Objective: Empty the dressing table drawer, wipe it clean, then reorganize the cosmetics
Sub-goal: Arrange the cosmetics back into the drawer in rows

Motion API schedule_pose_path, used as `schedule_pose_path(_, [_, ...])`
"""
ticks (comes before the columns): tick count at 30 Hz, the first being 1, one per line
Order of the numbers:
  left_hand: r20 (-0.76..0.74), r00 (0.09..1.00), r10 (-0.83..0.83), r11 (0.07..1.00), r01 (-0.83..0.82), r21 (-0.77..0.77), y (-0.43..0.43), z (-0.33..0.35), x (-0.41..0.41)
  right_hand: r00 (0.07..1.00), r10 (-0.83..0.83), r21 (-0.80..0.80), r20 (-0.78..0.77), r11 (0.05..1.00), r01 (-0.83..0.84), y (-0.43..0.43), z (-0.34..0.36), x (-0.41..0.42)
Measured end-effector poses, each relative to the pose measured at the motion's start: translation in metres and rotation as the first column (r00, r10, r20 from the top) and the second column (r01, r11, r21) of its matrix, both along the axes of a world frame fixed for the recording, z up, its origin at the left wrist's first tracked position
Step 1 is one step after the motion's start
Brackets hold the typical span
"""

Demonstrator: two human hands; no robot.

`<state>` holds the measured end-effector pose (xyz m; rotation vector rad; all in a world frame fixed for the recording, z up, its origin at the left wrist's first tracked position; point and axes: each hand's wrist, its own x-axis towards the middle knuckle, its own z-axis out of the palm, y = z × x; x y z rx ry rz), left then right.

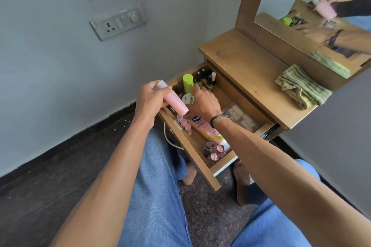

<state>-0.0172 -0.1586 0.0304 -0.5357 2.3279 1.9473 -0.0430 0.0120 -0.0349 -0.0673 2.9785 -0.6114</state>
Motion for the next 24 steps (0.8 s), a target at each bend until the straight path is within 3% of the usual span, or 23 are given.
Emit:
schedule_pose_path(5, [0.002, 1.000, -0.009, 1.000, 0.009, -0.018, 0.003, -0.002, -0.005, 0.998, -0.009, -0.030, -0.058, 1.000, 0.007, 0.006, -0.001, 0.005])
schedule_pose_path(13, [0.049, 0.996, -0.080, 0.996, 0.082, -0.040, 0.023, -0.009, -0.014, 0.973, -0.199, -0.037, -0.115, 0.980, 0.196, 0.059, 0.013, 0.021])
schedule_pose_path(20, [0.149, 0.974, -0.171, 0.949, 0.204, -0.241, 0.067, -0.026, -0.017, 0.988, -0.083, 0.121, -0.130, 0.988, 0.099, 0.064, 0.002, 0.037])
schedule_pose_path(24, [0.246, 0.947, -0.205, 0.948, 0.255, -0.192, 0.083, -0.035, -0.026, 0.985, -0.094, 0.123, -0.145, 0.986, 0.112, 0.067, 0.001, 0.038])
